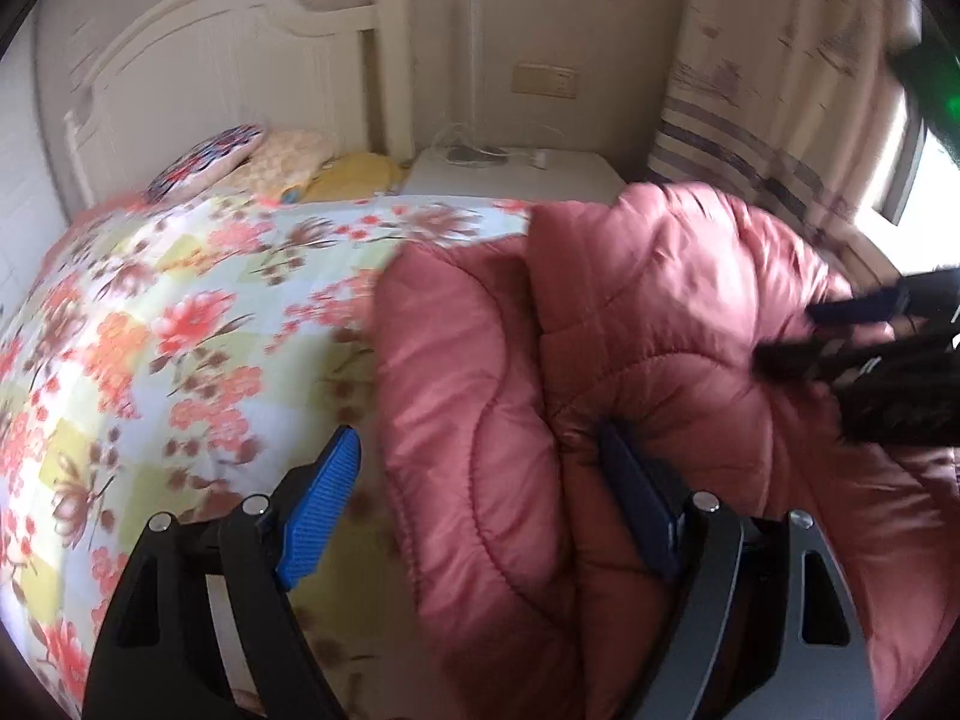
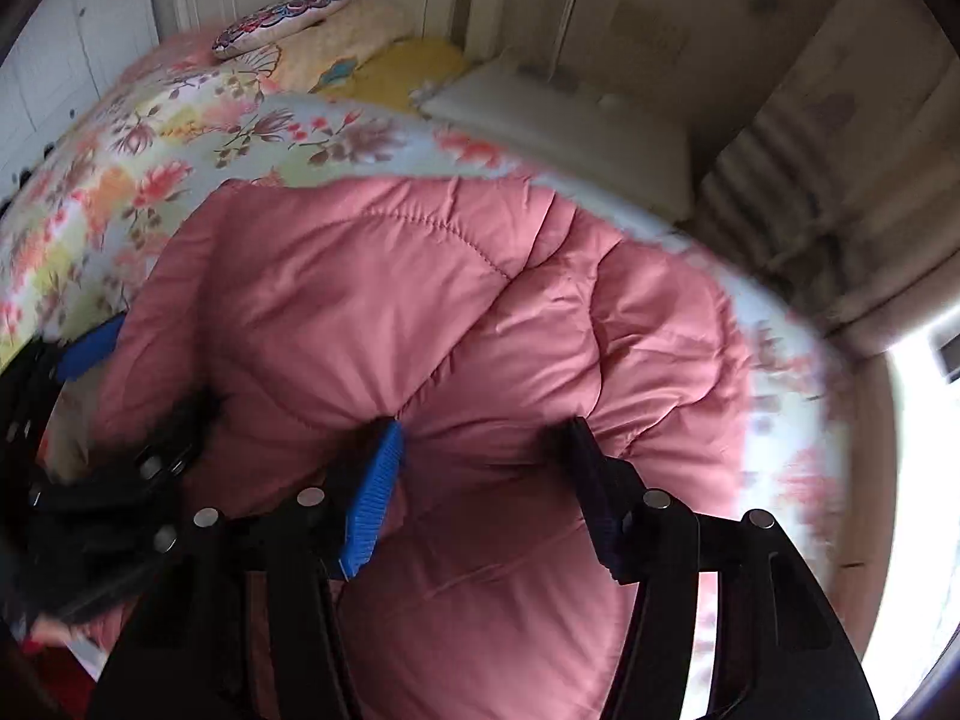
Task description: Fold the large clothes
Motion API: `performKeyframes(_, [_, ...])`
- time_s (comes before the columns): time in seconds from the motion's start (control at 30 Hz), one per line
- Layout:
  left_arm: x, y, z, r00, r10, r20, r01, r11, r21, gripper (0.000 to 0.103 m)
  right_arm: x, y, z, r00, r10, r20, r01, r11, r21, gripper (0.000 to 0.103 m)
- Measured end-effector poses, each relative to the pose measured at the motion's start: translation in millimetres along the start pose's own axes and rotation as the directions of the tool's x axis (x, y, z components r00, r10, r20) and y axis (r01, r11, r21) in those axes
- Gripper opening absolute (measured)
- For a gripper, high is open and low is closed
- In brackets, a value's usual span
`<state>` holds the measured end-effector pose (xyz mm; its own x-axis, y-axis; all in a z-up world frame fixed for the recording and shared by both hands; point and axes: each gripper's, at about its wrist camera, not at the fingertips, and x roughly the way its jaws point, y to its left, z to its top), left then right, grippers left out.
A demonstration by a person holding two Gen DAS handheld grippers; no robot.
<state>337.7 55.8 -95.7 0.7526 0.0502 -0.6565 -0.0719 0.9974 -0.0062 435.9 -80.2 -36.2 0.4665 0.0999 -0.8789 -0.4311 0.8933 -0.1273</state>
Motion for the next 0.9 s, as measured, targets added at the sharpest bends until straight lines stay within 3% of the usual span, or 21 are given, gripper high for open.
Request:
performKeyframes(0.13, [-25.4,32.2,25.9,0.998,0.044,0.054,-0.041,0.997,-0.060,0.079,9.9,11.9,-5.2,0.999,-0.033,0.004,0.033,0.998,-0.053,0.056])
performKeyframes(0.23, [-38.1,30.4,55.2,0.989,0.100,0.110,-0.095,0.994,-0.049,0.079,5.4,11.4,-13.6,0.999,-0.033,0.014,0.033,0.998,-0.044,0.056])
performKeyframes(0.43, [-6.4,-10.5,88.2,0.986,0.162,0.034,-0.164,0.985,0.052,0.079,-1.3,7.8,-8.5,0.999,-0.010,0.037,0.010,1.000,-0.015,0.056])
performKeyframes(0.57, [28.9,-23.0,85.2,0.957,0.290,-0.025,-0.284,0.949,0.137,0.079,-4.5,13.3,-11.0,0.998,-0.012,0.063,0.012,1.000,-0.005,0.056])
performKeyframes(0.63, [45.5,-17.1,77.0,0.925,0.379,-0.028,-0.371,0.915,0.157,0.079,-5.3,16.2,-14.2,0.996,-0.027,0.082,0.028,1.000,-0.012,0.056])
performKeyframes(0.73, [61.8,-3.8,63.1,0.931,0.361,-0.063,-0.349,0.926,0.144,0.080,-8.7,16.1,-17.5,0.994,-0.024,0.108,0.025,1.000,-0.006,0.056])
performKeyframes(0.9, [58.1,-5.3,59.1,0.927,0.375,-0.024,-0.368,0.919,0.141,0.080,-55.9,14.0,-37.3,0.984,0.062,0.165,-0.066,0.998,0.020,0.056])
